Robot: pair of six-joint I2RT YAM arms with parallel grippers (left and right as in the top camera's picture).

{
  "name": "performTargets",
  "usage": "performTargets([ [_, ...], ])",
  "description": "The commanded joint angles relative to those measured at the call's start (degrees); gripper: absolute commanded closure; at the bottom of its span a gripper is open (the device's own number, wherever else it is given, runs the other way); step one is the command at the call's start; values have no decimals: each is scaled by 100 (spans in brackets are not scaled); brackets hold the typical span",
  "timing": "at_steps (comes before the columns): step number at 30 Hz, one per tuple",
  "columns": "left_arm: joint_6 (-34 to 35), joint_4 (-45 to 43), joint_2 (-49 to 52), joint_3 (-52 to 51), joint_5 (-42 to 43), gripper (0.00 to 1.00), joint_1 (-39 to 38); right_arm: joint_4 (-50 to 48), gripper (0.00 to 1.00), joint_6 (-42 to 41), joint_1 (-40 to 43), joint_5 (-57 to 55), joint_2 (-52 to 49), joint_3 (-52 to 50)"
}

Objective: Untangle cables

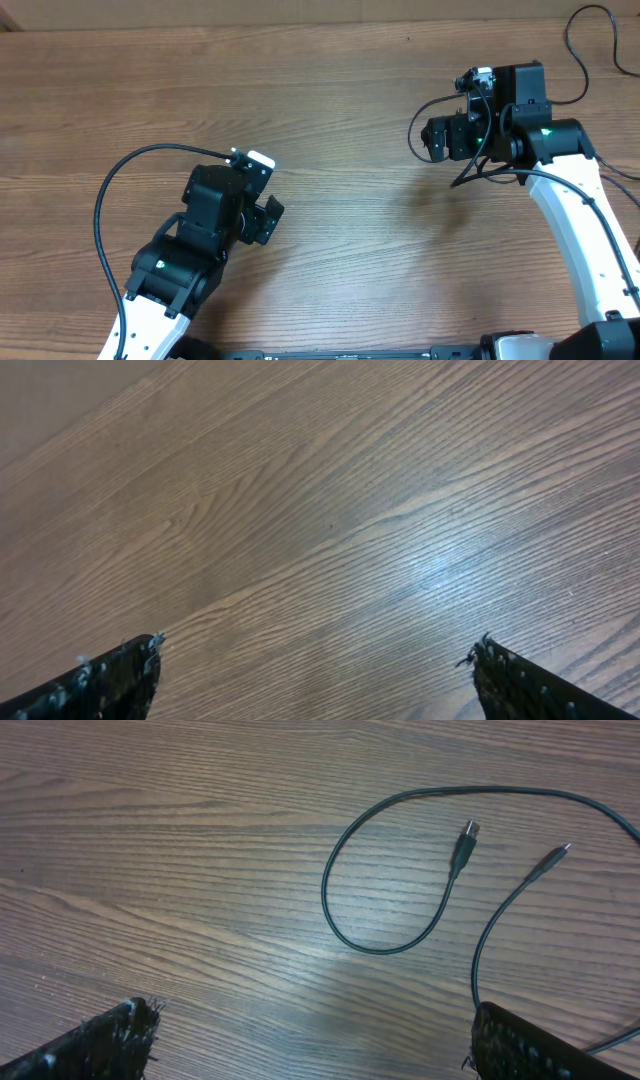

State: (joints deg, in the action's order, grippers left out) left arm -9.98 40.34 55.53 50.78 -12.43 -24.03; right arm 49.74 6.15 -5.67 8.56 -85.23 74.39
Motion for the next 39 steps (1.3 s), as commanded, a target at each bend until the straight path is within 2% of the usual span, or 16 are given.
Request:
performTargets([
  [1, 61, -4, 66, -2, 2, 1, -37, 0, 0, -33, -17, 0, 153, -17],
  [12, 61, 15, 365, -2, 4, 1, -37, 26, 0, -92, -17, 15, 155, -7],
  [19, 61, 13, 695, -2, 4, 0, -37, 24, 0, -662, -17, 13, 153, -7],
  [34, 61, 13, 1602, -2, 4, 0, -37, 133, 0, -629, -15, 11, 153, -7],
  [39, 61, 13, 1620, -7, 4, 0, -37, 131, 0, -568, -15, 7, 153, -7],
])
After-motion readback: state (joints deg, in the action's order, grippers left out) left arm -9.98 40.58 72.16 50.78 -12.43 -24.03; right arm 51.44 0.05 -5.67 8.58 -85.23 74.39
